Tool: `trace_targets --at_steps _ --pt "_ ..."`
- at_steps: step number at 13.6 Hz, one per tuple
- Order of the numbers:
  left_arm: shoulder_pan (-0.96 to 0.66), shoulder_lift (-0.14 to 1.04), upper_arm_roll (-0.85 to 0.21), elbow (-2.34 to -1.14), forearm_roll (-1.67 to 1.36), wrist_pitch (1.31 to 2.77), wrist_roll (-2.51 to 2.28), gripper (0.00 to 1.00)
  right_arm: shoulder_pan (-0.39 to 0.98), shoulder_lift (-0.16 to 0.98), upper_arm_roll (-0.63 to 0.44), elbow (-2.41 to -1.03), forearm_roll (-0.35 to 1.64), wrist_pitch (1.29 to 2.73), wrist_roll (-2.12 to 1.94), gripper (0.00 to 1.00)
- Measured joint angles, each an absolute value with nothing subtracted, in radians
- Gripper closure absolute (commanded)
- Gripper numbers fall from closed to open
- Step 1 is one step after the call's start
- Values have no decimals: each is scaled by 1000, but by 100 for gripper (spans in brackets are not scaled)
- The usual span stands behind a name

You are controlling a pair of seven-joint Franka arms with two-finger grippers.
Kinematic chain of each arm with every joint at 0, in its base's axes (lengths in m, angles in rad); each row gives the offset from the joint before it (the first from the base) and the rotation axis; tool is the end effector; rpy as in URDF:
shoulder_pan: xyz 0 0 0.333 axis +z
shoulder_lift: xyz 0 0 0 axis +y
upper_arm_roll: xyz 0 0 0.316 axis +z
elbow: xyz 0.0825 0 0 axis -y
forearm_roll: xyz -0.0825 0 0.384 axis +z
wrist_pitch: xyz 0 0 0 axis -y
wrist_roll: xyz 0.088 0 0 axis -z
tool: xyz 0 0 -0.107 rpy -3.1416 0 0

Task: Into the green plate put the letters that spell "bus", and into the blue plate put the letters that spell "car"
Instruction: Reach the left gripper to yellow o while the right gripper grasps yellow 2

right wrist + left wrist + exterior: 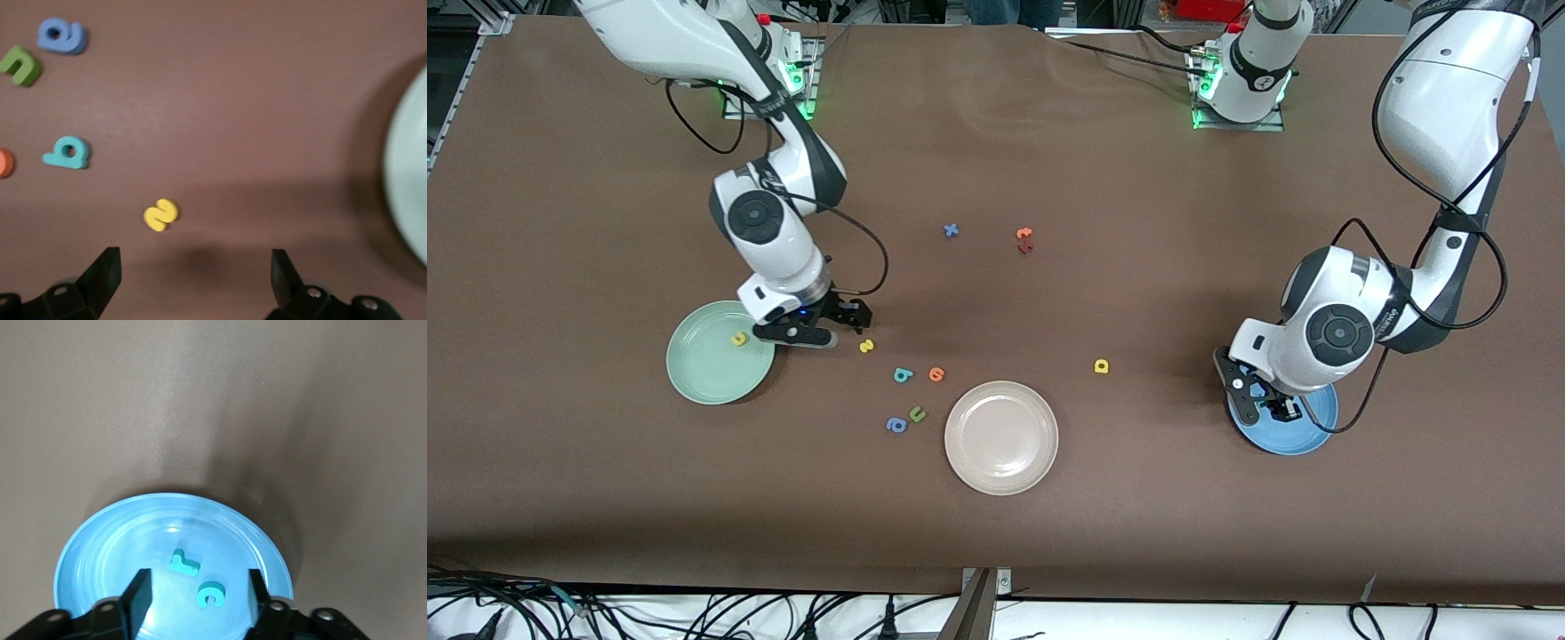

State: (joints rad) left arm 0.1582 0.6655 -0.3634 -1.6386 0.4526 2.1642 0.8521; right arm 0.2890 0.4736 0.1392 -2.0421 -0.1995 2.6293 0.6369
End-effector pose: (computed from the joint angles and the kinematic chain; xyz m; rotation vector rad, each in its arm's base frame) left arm 0.6724 -0.0928 0.2401 -2.4425 1.7936 0.1808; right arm 0.5530 0.2554 0.2200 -3.1113 0.0927 -0.1998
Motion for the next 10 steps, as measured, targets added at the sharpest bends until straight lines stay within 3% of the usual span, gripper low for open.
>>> trace_targets --at_steps 4,10 --pt "142 665 -435 -1638 341 2161 736 0 326 510 126 -1991 -201 2646 370 1" --pt "-25 683 -448 -1648 255 2155 106 0 324 548 78 -1980 -201 2733 119 8"
